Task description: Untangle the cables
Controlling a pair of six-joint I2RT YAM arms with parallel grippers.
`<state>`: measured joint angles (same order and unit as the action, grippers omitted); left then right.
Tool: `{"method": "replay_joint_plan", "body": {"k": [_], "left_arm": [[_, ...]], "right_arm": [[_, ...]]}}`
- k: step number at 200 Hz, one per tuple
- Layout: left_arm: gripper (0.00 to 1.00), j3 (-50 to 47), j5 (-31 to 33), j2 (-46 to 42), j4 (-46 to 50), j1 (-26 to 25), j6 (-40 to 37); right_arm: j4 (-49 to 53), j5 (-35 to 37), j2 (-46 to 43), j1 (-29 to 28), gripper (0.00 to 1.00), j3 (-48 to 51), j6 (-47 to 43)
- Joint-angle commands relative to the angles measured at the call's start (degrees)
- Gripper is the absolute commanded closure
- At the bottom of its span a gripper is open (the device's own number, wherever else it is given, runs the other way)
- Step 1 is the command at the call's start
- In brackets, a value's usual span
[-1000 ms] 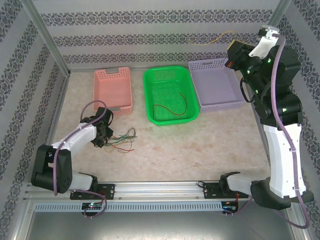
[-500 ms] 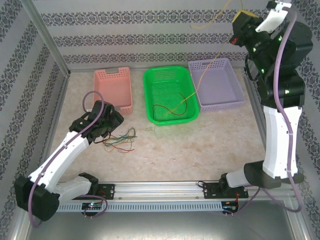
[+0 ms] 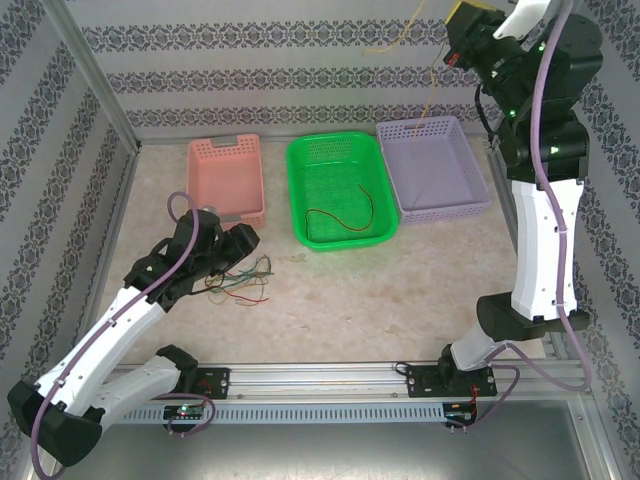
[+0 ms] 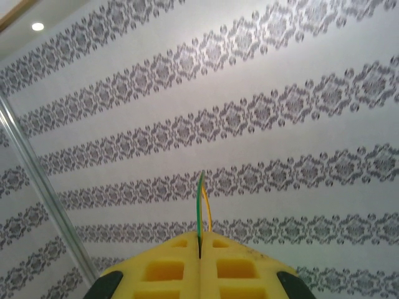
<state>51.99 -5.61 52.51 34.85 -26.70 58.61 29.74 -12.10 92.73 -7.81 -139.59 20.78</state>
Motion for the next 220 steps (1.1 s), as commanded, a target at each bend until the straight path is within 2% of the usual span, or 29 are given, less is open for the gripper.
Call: {"method": "replay_joint_plan", "body": {"k": [1,59,105,171,220], "left_arm": [[0.35,-0.48,-1.77,0.34,-4.36,-1.14,-2.17],[0.35,-1.70,-3.27,1.32,-7.74,-3.05,-2.27],[0.35,-0.20,-2.83,2.50,-6.63,-4.60,-2.37],[0.35,-0.39,-2.02,2.67,-6.52,-6.36,-0.88],[0.35,2.16,-2.04,4.16,-6.40,-6.43,-1.12]], "right_arm": [[-1.22,3.02,1.49,1.56,1.00,-4.57,-1.38],[-3.10,7.18,5.83,7.83,1.00,-7.30,-3.11],[-2.53,5.38,12.33,11.63,1.00,-8.97,-1.64],[-4.42,4.72,12.59,12.69,1.00,4.88,-2.39],[1.11,6.42,17.63,13.49,1.00,10.74,-0.66]]}}
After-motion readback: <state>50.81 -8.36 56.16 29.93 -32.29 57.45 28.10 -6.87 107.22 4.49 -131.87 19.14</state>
